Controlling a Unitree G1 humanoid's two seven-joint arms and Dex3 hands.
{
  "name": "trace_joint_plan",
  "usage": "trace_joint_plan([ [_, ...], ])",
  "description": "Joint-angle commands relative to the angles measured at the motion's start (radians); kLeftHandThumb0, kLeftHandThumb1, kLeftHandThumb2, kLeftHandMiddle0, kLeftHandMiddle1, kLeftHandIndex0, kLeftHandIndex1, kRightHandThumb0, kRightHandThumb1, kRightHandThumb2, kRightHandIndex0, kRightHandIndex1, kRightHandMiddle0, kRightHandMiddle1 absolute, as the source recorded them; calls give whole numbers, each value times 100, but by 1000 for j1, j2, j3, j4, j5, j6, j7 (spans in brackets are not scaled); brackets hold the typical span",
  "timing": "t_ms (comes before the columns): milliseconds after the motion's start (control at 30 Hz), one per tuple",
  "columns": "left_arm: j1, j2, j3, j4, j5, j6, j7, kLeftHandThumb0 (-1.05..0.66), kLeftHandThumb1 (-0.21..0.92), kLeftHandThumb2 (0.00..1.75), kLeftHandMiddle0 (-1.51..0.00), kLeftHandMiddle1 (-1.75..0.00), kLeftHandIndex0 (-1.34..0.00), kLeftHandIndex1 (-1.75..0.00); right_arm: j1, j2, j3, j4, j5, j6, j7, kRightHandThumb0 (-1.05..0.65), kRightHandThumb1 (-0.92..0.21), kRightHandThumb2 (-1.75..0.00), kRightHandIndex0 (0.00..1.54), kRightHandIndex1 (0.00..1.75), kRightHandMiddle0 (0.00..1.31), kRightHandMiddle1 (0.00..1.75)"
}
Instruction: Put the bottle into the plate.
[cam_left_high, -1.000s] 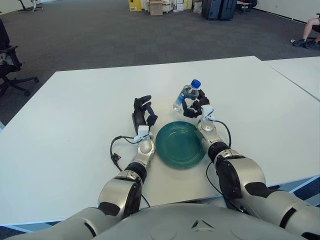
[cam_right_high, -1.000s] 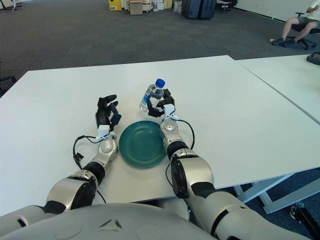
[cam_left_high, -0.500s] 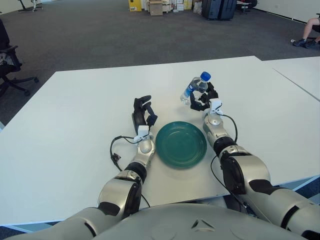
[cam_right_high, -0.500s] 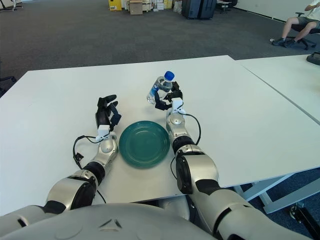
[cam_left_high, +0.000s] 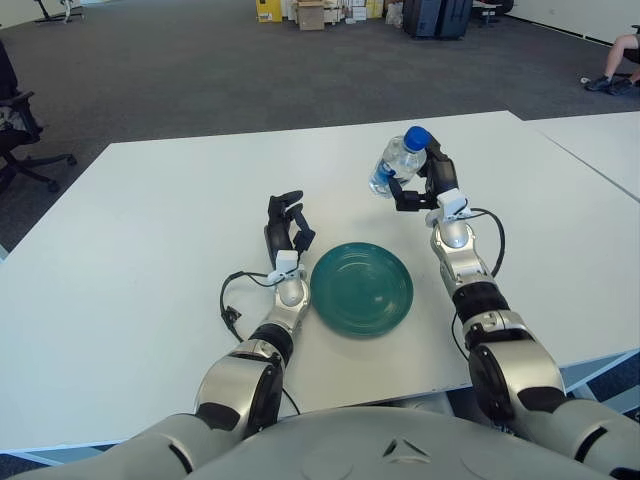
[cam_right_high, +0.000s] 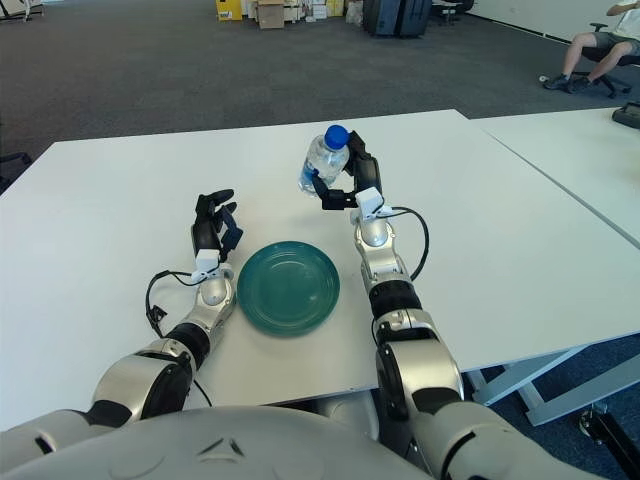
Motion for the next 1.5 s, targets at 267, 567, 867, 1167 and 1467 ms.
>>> trace_joint_plan([
  [267,39,5,1,32,-2,3,-23,-68,92,92,-54,-70,-45,-121,172,-76,72,-342,-88,93,104,-6,-31,-127,123,175,101,175],
  [567,36,1,14,30,-16,-5,-41,-66,92,90,-54,-68,-47,-122,226,-124,105,-393,-134,79,139,-7,-33,-124,123,175,100,175],
  [867,33,-2,19,30,-16,1,-40,-65,92,90,-56,-69,-48,-123,252,-168,141,-376,-184,18,133,-8,-34,-123,125,175,99,175],
  [1167,32,-4,27,30,-25,1,-40,-65,92,89,-58,-71,-47,-123,289,-194,173,-323,-221,-18,136,-11,-32,-123,126,175,99,175],
  [1467,31,-8,36,28,-41,-1,-50,-67,92,89,-59,-72,-46,-120,285,-222,185,-273,-213,-14,169,-13,-30,-123,124,175,100,175],
])
